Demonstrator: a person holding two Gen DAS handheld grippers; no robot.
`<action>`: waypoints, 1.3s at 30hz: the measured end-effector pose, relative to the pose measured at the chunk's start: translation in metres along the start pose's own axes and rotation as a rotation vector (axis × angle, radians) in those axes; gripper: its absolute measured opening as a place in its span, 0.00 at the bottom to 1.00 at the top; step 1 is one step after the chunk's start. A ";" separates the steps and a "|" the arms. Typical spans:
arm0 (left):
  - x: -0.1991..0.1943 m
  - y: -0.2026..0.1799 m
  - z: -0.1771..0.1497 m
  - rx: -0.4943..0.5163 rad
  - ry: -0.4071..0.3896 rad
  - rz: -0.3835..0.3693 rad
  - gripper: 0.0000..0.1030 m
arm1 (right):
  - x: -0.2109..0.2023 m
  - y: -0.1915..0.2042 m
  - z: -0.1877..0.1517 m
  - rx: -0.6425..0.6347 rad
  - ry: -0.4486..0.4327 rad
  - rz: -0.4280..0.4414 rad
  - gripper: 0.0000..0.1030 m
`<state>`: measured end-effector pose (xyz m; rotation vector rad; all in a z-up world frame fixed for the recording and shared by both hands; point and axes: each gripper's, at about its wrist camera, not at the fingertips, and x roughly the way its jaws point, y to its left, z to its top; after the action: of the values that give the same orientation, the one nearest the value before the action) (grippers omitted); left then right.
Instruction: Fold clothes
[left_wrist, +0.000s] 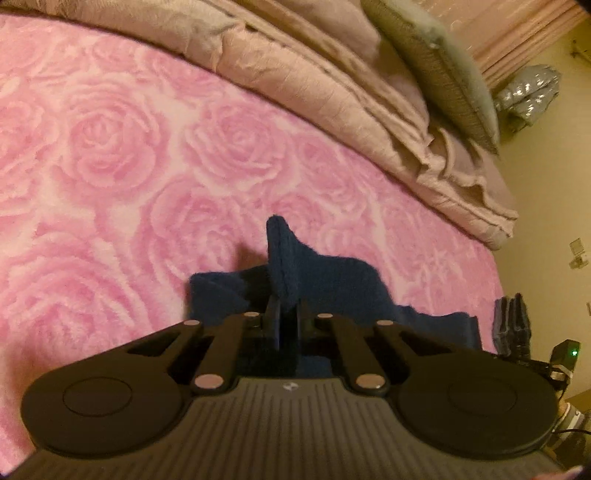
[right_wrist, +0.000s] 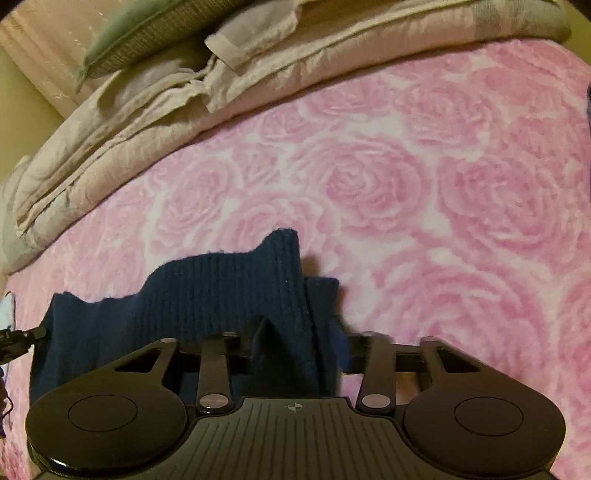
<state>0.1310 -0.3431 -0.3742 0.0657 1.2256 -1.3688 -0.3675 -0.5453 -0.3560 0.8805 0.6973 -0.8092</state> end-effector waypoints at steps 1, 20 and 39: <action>-0.006 -0.001 -0.001 -0.004 -0.004 -0.007 0.04 | -0.003 0.000 0.000 -0.001 -0.003 0.007 0.12; -0.087 0.020 -0.085 -0.222 0.053 0.135 0.32 | -0.069 -0.013 -0.062 0.165 0.061 0.020 0.71; -0.139 0.013 -0.154 -0.216 -0.022 0.100 0.03 | -0.112 -0.007 -0.142 0.224 0.023 -0.007 0.06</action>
<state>0.0833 -0.1418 -0.3556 -0.0387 1.3273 -1.1421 -0.4589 -0.3900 -0.3350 1.0907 0.6378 -0.8969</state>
